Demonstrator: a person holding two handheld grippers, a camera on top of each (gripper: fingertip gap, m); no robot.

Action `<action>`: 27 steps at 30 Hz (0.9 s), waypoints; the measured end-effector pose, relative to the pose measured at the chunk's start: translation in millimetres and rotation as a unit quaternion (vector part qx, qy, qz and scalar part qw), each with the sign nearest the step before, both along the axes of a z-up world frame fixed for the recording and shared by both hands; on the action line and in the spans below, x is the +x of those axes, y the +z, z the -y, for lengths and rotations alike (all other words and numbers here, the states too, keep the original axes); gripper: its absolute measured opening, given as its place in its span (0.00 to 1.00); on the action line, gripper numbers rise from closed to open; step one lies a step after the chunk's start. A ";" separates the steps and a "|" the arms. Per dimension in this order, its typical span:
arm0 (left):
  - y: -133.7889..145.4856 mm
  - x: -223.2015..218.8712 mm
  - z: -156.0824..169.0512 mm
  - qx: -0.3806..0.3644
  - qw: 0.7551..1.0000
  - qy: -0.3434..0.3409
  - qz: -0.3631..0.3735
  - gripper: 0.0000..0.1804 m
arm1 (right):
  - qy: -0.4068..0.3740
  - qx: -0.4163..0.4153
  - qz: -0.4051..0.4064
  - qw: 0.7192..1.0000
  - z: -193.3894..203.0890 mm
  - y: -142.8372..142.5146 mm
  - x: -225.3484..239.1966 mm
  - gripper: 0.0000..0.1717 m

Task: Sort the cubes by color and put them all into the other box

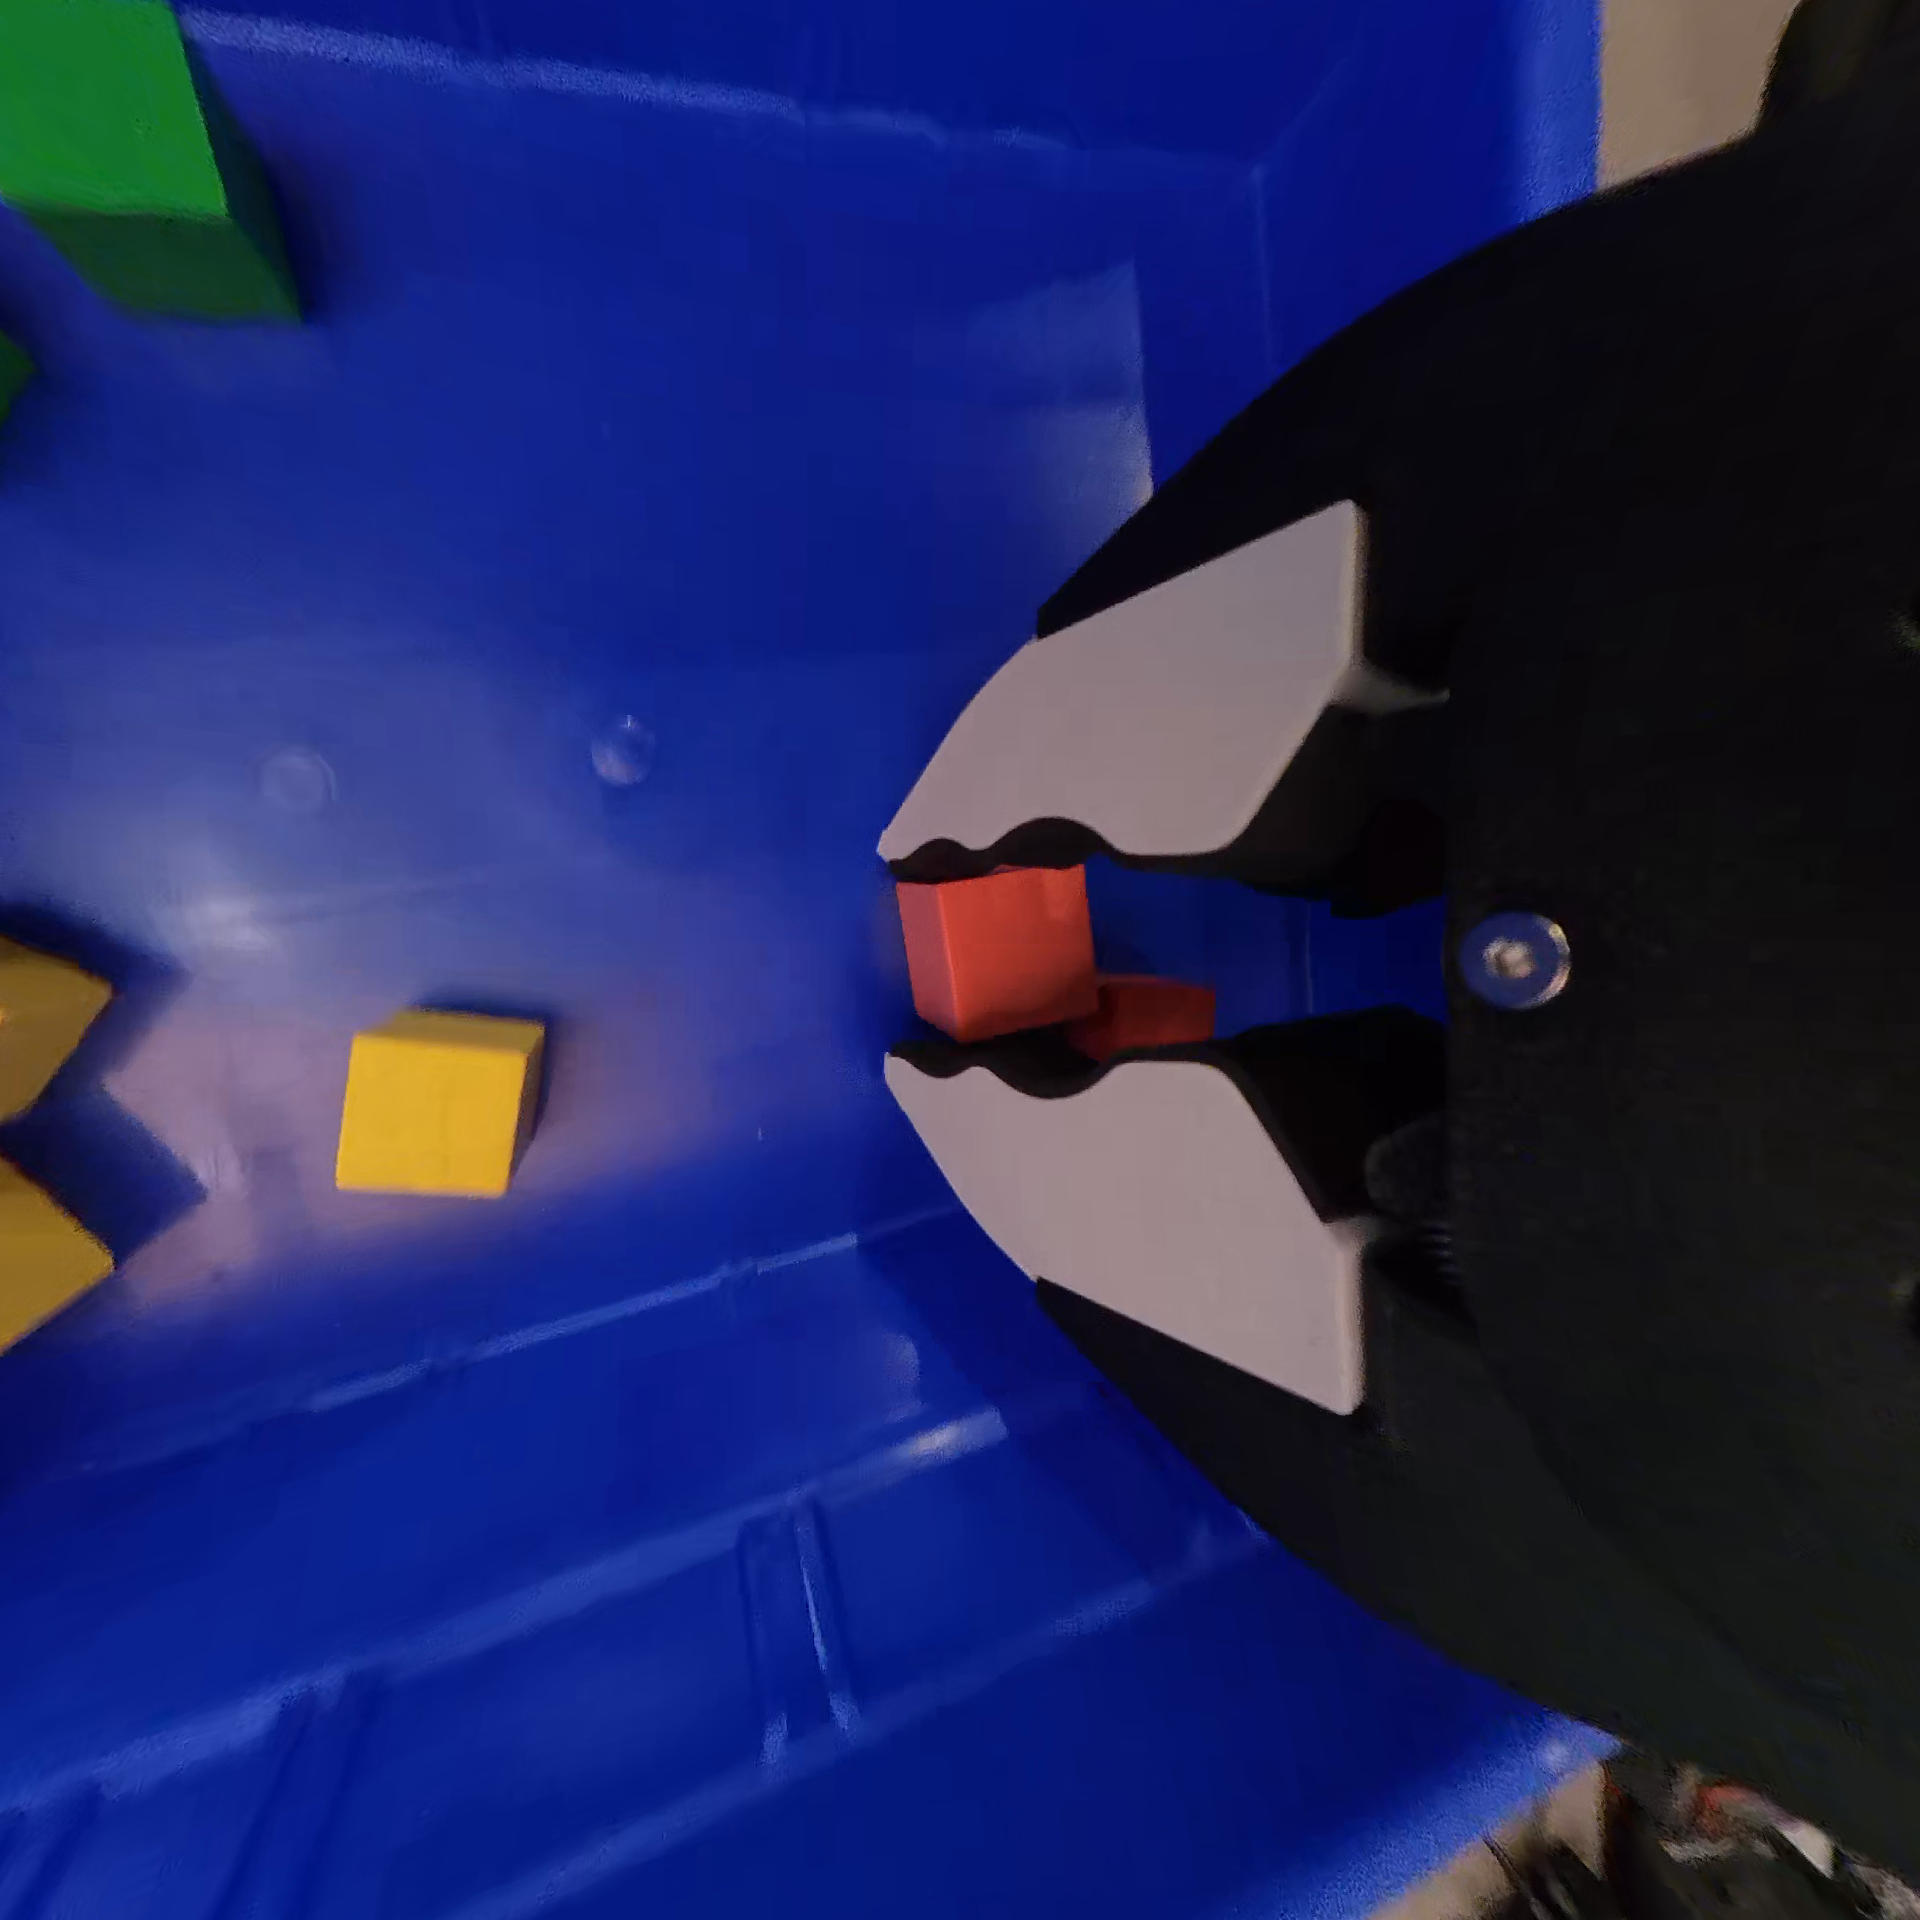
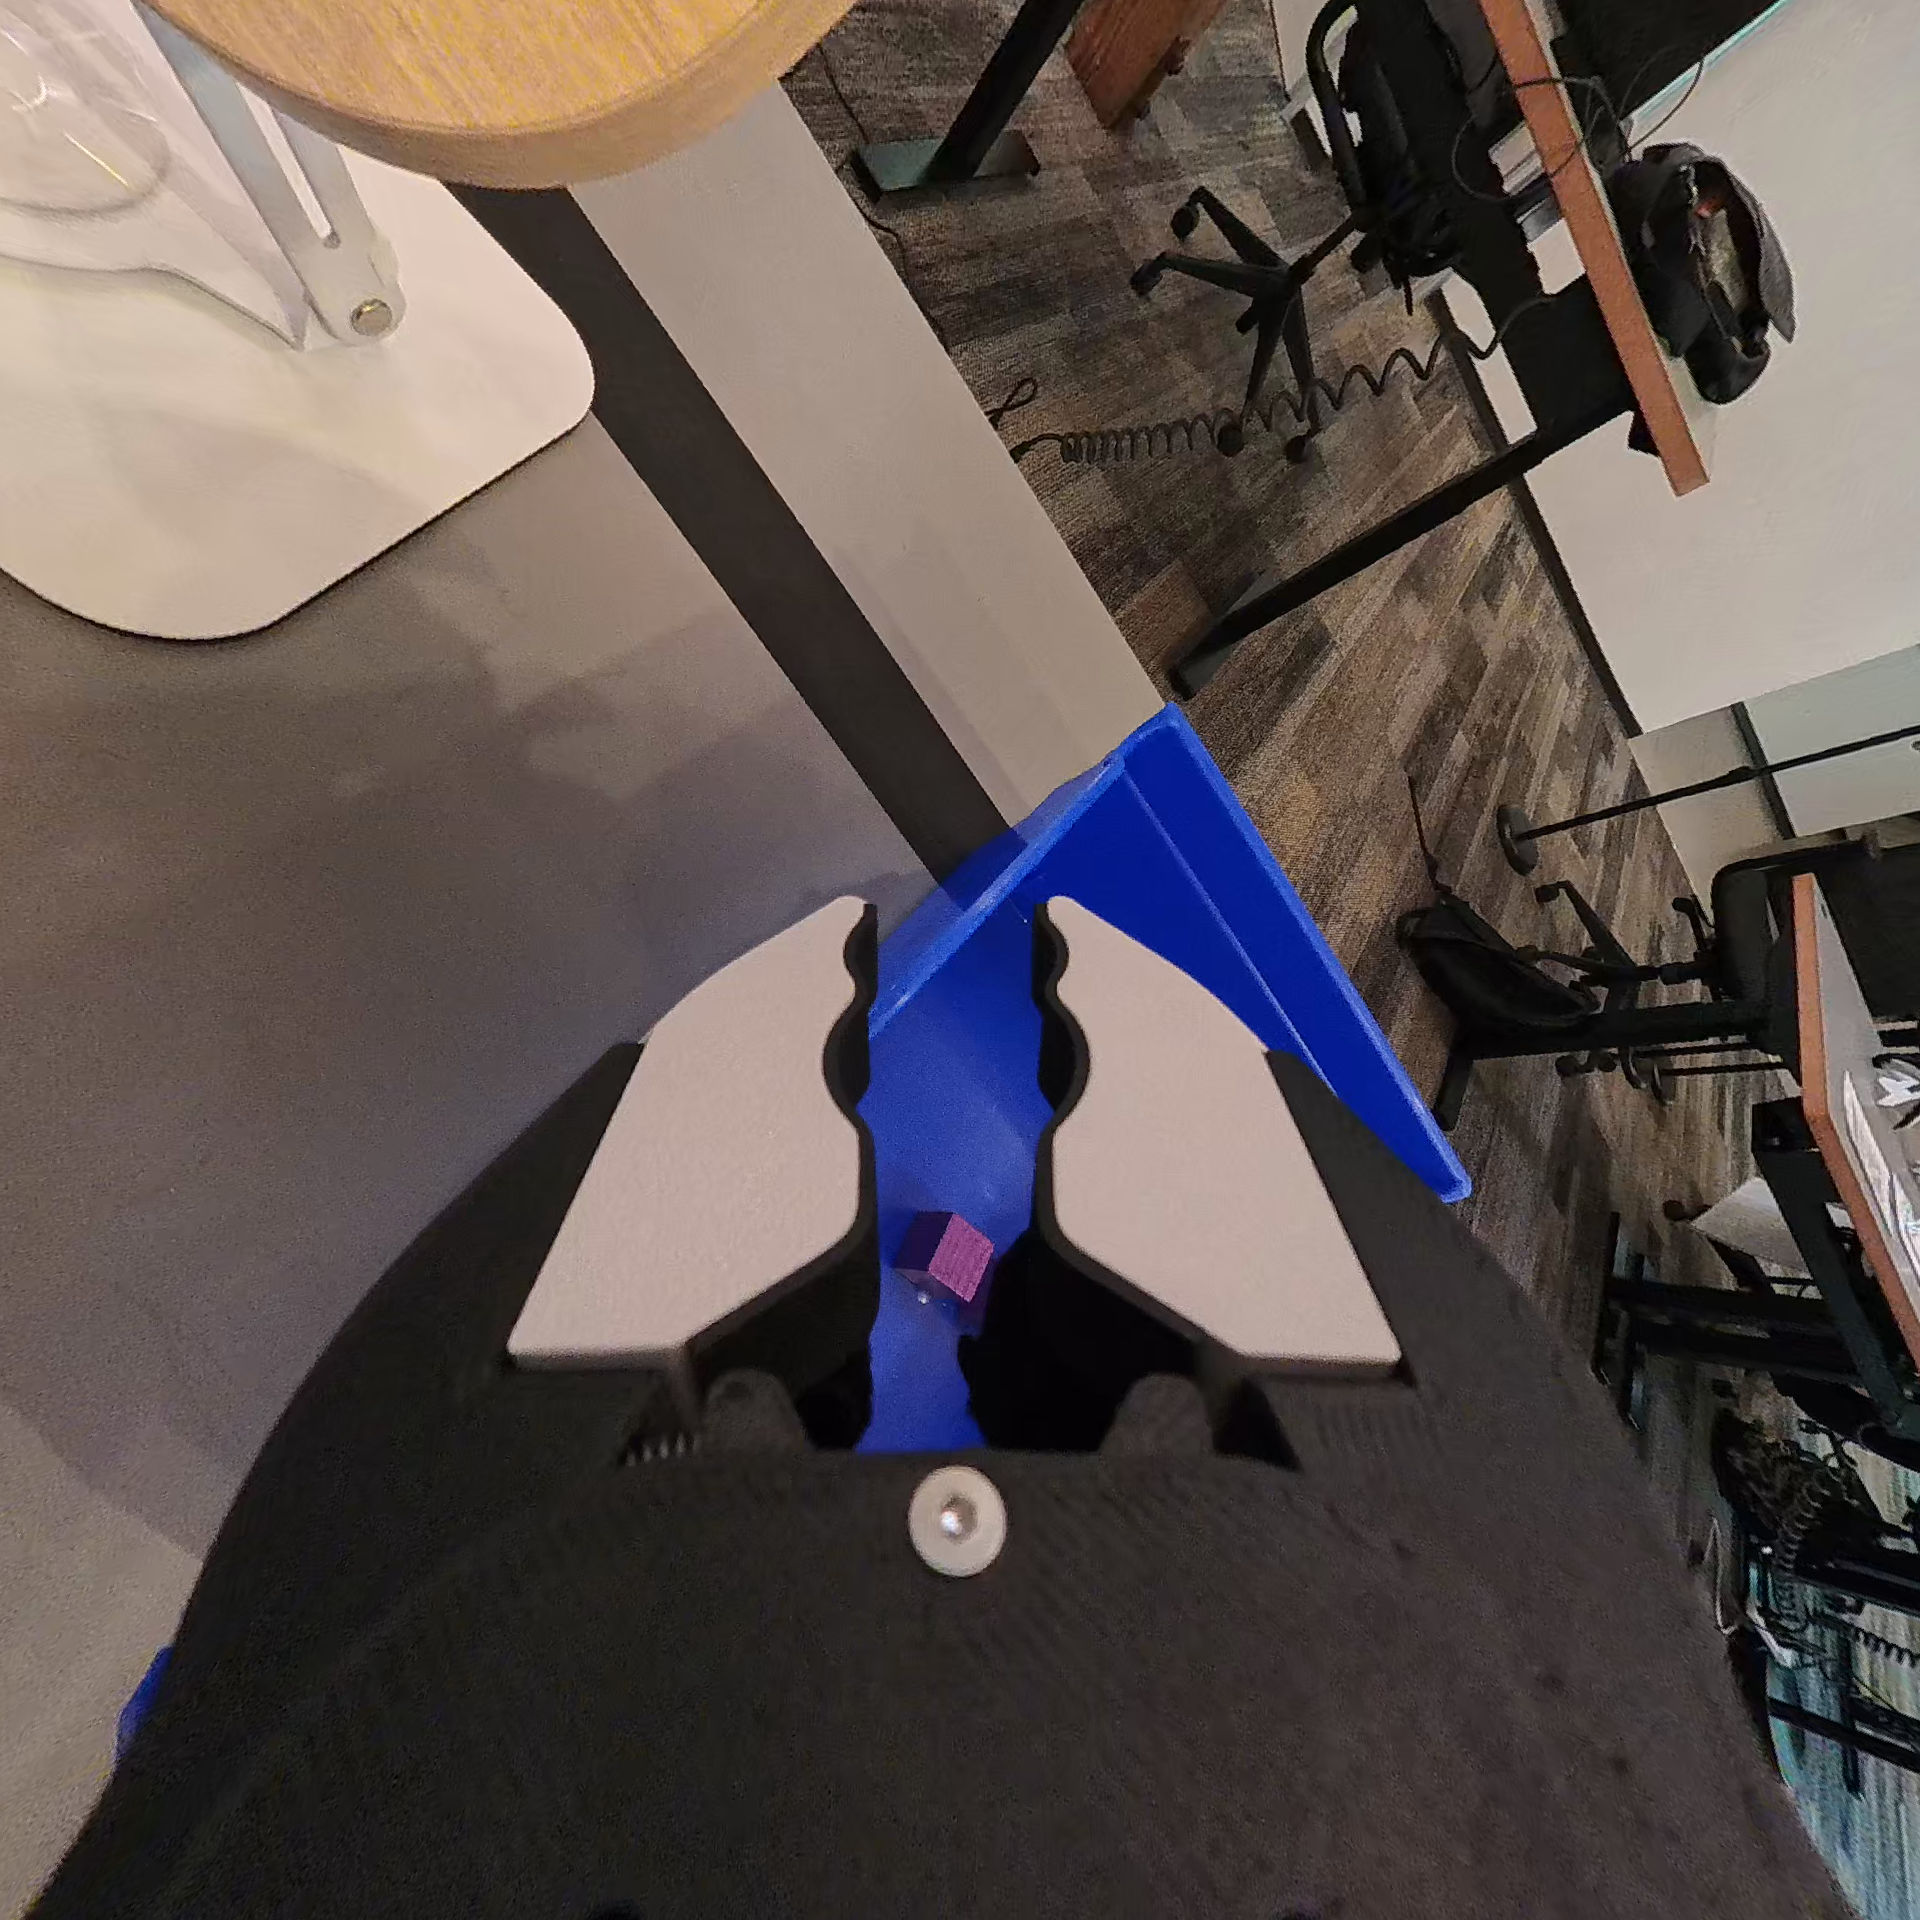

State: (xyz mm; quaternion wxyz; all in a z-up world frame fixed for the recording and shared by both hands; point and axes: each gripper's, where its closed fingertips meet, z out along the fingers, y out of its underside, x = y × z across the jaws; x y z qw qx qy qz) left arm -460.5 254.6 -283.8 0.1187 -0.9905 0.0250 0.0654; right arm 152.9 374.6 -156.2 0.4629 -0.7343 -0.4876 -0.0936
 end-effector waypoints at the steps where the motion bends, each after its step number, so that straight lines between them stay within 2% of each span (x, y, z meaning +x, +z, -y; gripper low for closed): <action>1: -0.6 5.7 0.4 -0.002 1.000 -0.006 0.018 0.17 | 0.000 0.000 0.000 1.000 0.1 -0.2 -0.3 0.16; 4: -1.5 17.4 3.8 -0.017 0.999 -0.030 0.040 0.17 | 0.002 -0.001 0.002 1.000 0.5 -1.1 -1.4 0.16; 9: -1.2 11.3 3.0 -0.016 0.999 -0.015 0.026 0.27 | 0.008 -0.002 0.004 1.000 1.7 -2.5 -4.2 0.16; 13: -2.8 17.1 4.4 -0.015 0.998 -0.015 0.056 0.19 | 0.012 -0.004 0.006 1.000 2.0 -4.3 -6.0 0.16; 21: -1.0 22.3 1.9 -0.008 0.997 -0.034 0.062 0.16 | 0.018 0.007 0.002 1.000 4.1 2.5 -9.8 0.16; 27: 27.3 34.5 -12.6 0.068 0.992 -0.046 0.100 0.16 | 0.034 0.021 0.000 0.999 8.3 9.1 -20.2 0.16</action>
